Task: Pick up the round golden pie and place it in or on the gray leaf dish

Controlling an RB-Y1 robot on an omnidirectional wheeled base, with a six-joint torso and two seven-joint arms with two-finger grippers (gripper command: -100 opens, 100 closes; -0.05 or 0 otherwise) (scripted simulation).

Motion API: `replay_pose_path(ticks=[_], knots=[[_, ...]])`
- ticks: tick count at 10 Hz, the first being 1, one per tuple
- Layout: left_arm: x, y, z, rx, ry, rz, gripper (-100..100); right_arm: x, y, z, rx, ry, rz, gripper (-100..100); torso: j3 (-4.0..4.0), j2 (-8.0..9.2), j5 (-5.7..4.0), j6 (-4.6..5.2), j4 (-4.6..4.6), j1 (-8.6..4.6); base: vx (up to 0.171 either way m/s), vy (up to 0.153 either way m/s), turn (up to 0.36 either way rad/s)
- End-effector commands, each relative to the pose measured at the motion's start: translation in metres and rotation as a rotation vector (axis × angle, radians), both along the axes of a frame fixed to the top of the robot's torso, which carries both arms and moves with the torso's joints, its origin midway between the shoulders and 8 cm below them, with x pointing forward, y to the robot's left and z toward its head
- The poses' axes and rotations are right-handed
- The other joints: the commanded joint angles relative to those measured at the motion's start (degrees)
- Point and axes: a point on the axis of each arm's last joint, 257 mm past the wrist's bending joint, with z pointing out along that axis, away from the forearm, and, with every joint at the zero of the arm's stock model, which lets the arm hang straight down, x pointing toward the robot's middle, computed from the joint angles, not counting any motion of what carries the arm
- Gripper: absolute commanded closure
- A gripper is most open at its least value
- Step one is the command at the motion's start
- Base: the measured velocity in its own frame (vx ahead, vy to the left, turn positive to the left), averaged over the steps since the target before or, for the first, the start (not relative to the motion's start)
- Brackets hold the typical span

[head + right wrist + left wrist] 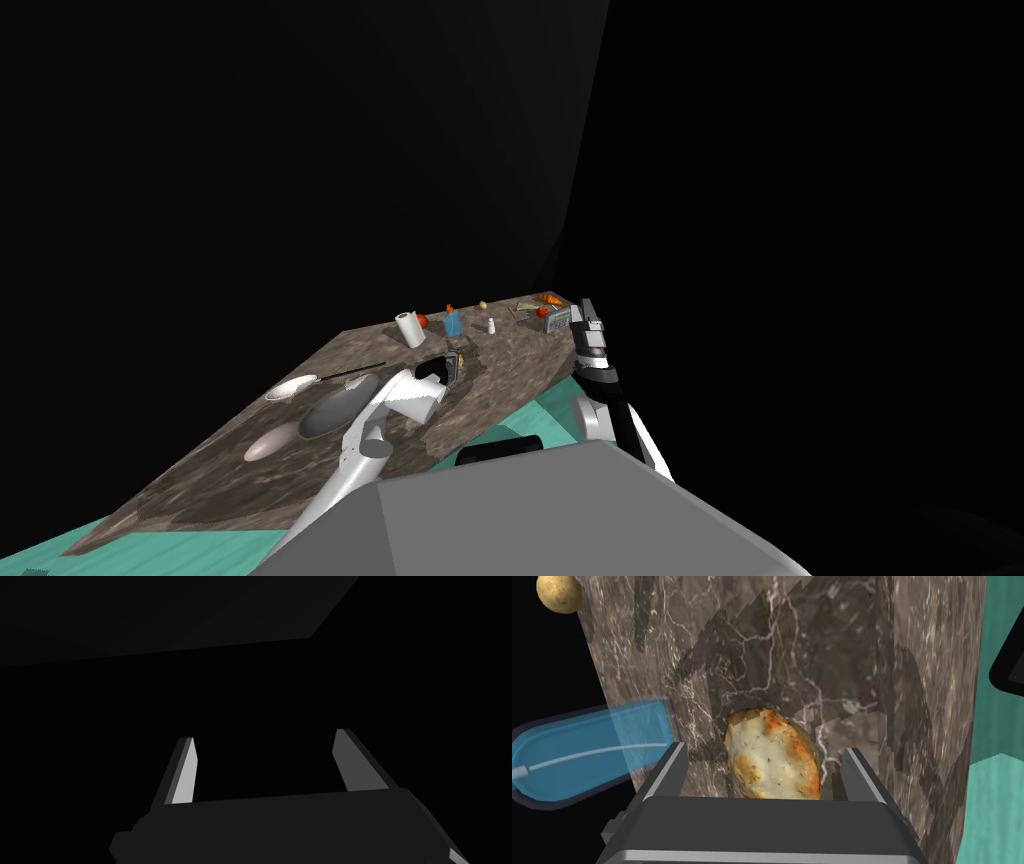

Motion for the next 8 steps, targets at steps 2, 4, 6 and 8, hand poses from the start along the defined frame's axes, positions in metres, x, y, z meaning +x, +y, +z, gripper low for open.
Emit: replay_pose_path(ticks=[2,4,6,8], knots=[[-0.001,0.000,-0.001,0.000,0.003,0.000,100,0.000,0.000,0.000,0.000,0.000,0.000,0,0.01,-0.01,-0.01,0.01,0.04,0.01,0.000,0.000,0.000],[0.000,0.000,0.001,0.000,-0.002,0.000,100,0.000,0.000,0.000,0.000,0.000,0.000,0,-0.03,-0.02,0.00,0.00,-0.03,0.01,0.000,0.000,0.000],[0.001,0.000,0.001,0.000,-0.003,-0.001,0,0.000,0.000,0.000,0.000,0.000,0.000,0,-0.03,-0.02,0.00,0.00,-0.04,0.01,0.000,0.000,0.000],[-0.009,-0.005,0.009,-0.001,0.002,-0.010,100,0.000,0.000,0.000,0.000,0.000,0.000,0,-0.01,0.01,-0.01,-0.03,-0.02,0.03,0.000,0.008,0.059]])
